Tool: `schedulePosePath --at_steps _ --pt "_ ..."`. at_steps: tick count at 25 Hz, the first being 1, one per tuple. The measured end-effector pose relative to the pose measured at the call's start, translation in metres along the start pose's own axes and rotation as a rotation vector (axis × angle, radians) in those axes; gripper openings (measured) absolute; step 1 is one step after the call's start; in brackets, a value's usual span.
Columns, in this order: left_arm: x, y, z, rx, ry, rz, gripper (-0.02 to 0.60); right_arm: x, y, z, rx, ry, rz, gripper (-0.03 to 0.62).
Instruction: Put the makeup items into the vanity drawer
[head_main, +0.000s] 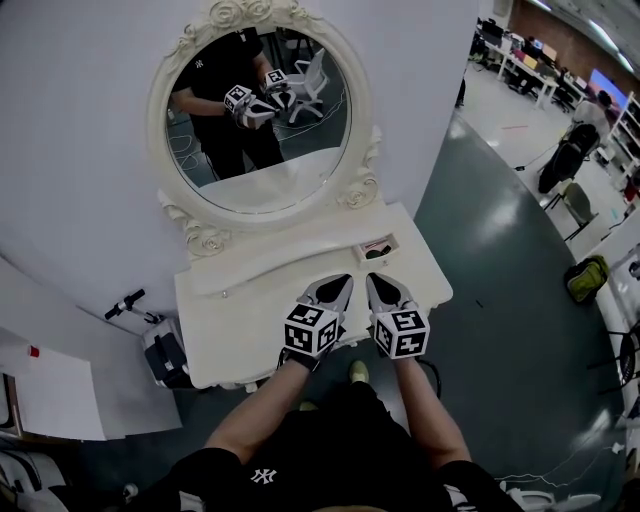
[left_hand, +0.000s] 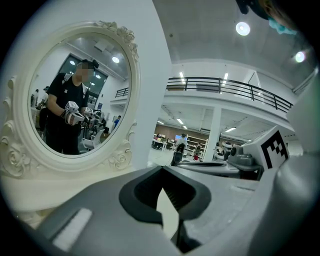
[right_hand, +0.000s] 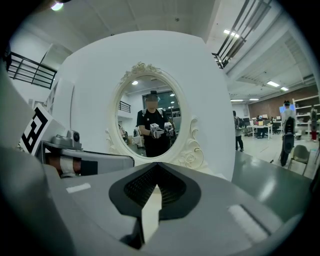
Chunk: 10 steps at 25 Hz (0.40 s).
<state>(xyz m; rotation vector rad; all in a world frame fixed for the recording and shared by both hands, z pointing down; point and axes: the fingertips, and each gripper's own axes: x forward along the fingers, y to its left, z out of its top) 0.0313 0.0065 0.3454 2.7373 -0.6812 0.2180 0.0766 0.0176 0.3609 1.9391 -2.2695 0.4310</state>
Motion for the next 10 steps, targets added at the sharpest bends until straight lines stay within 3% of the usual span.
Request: schedulePosePath --at_steps 10 --pt "-0.0087 -0.0059 0.0092 0.002 -0.016 0.001 0.002 -0.0078 0.005 0.0053 0.006 -0.013 -0.001 0.025"
